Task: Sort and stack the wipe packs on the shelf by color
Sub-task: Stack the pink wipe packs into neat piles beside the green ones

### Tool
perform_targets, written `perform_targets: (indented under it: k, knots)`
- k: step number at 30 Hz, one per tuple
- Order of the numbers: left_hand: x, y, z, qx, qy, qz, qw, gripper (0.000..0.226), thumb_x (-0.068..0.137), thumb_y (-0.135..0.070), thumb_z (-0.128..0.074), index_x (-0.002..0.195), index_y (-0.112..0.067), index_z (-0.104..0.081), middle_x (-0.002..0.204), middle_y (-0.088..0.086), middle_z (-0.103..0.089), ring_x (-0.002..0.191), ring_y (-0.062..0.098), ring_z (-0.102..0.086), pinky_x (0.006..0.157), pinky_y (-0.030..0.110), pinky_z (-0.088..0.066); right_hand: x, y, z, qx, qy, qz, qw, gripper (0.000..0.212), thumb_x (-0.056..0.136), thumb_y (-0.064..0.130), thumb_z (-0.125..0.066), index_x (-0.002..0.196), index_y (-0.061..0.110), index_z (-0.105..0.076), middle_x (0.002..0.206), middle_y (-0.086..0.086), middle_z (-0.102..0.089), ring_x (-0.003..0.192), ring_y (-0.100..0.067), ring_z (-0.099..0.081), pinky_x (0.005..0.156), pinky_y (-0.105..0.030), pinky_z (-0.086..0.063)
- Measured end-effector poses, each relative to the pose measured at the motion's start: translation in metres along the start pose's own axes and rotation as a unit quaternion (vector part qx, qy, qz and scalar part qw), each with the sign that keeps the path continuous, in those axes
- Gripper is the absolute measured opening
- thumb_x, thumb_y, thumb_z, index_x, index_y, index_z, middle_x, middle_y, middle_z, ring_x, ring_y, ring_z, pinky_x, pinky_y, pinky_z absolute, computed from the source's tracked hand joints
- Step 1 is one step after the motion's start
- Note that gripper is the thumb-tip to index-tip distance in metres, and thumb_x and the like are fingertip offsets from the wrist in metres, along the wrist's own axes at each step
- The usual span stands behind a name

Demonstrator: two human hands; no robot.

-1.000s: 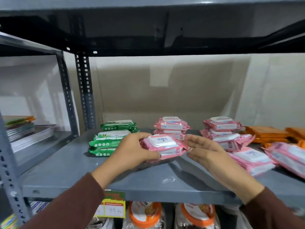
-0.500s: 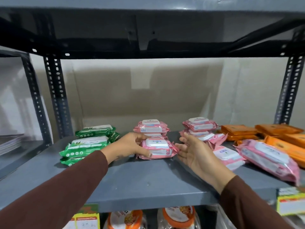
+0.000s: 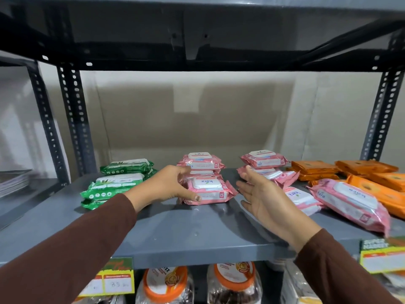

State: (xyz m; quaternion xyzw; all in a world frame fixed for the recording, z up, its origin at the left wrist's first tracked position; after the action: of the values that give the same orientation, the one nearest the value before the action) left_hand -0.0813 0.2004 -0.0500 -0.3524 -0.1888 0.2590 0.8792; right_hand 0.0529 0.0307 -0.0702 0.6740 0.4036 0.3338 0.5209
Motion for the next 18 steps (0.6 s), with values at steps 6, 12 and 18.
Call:
perform_targets:
  k: [6, 12, 18]
  knots:
    - [-0.022, -0.012, -0.005, -0.048, -0.010, -0.026, 0.998, 0.067, 0.078, -0.020, -0.081, 0.138, -0.017, -0.052, 0.117, -0.030, -0.061, 0.107, -0.015, -0.056, 0.085, -0.001, -0.039, -0.007, 0.012, 0.015, -0.078, 0.007, 0.017, 0.997, 0.069, 0.095, 0.044, -0.056, 0.155, 0.020, -0.032, 0.159, -0.006, -0.038, 0.146, -0.023, -0.034, 0.118, -0.040, -0.028]
    - [-0.009, 0.001, -0.013, -0.068, -0.067, 0.066, 0.993, 0.063, 0.088, -0.070, -0.039, 0.114, -0.024, -0.072, 0.112, -0.009, -0.073, 0.096, 0.002, -0.068, 0.094, 0.024, -0.047, 0.002, -0.001, -0.009, -0.134, 0.034, -0.023, 0.990, 0.019, 0.103, 0.035, -0.047, 0.116, 0.028, -0.059, 0.144, 0.000, -0.053, 0.143, -0.015, -0.035, 0.123, -0.040, -0.019]
    - [-0.018, -0.007, 0.008, -0.016, -0.128, 0.082, 0.988, 0.095, 0.077, -0.087, -0.018, 0.099, -0.015, -0.075, 0.087, 0.001, -0.077, 0.088, 0.021, -0.072, 0.095, 0.037, -0.050, 0.012, -0.003, -0.021, -0.248, 0.061, -0.012, 0.967, 0.035, 0.094, 0.061, -0.047, 0.116, 0.038, -0.062, 0.129, 0.019, -0.060, 0.127, -0.006, -0.048, 0.107, -0.028, -0.025]
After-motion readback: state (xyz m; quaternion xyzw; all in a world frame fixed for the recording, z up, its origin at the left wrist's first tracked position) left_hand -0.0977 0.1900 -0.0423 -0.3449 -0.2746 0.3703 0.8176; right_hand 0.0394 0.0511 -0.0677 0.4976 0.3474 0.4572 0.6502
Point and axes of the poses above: each hand's wrist, its own x-axis towards the middle knuckle, its own z-axis out of the back of the hand, y = z × x, the point moved 8 cm from there along x, towards the middle knuckle
